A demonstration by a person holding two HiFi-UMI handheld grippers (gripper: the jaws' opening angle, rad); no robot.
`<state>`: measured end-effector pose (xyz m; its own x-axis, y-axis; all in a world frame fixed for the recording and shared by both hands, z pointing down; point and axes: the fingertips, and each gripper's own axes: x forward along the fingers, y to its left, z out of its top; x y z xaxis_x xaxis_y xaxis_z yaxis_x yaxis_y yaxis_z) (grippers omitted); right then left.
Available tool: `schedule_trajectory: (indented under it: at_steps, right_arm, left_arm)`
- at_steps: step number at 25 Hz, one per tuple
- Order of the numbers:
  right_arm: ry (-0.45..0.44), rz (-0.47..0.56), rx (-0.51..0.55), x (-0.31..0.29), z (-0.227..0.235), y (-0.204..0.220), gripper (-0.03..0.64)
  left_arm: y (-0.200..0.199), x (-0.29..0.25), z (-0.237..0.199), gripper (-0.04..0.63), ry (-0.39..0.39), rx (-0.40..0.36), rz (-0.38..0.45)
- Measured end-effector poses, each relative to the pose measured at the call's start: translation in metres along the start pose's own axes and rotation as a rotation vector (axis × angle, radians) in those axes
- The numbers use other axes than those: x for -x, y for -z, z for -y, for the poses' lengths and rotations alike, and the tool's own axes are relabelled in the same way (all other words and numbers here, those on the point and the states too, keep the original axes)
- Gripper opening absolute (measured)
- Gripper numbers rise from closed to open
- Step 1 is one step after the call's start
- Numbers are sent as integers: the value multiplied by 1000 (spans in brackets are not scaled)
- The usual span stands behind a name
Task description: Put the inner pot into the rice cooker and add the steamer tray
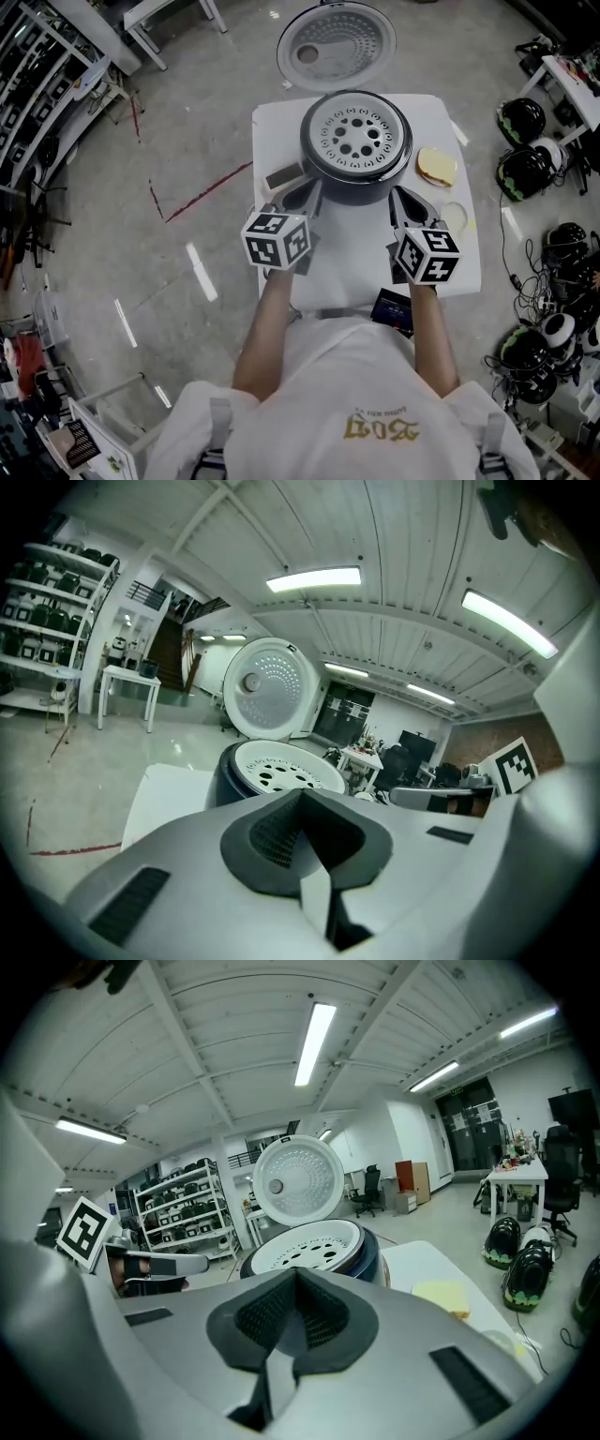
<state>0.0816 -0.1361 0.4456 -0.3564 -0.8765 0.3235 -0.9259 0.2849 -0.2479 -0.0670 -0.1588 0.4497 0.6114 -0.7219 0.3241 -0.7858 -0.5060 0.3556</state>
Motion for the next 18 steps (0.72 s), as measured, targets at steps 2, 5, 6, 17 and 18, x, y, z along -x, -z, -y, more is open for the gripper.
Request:
schedule_trajectory:
  at_steps: [2, 5, 6, 17, 18]
  right_arm:
    - [-1, -4, 1, 1, -1, 1, 12]
    - [-10, -7, 5, 0, -5, 1, 11]
    - [-15, -6, 5, -1, -7, 1, 11]
    - [-30, -19, 4, -4, -5, 7, 11]
    - [-28, -19, 2, -4, -3, 7, 11]
  left_arm:
    - [1, 1, 1, 15, -2, -12, -4]
    - [1, 2, 0, 15, 1, -3, -5]
    - [1, 2, -1, 15, 2, 6, -3]
    - [4, -2, -4, 15, 4, 19, -1]
    - [4, -3, -4, 15, 4, 19, 0]
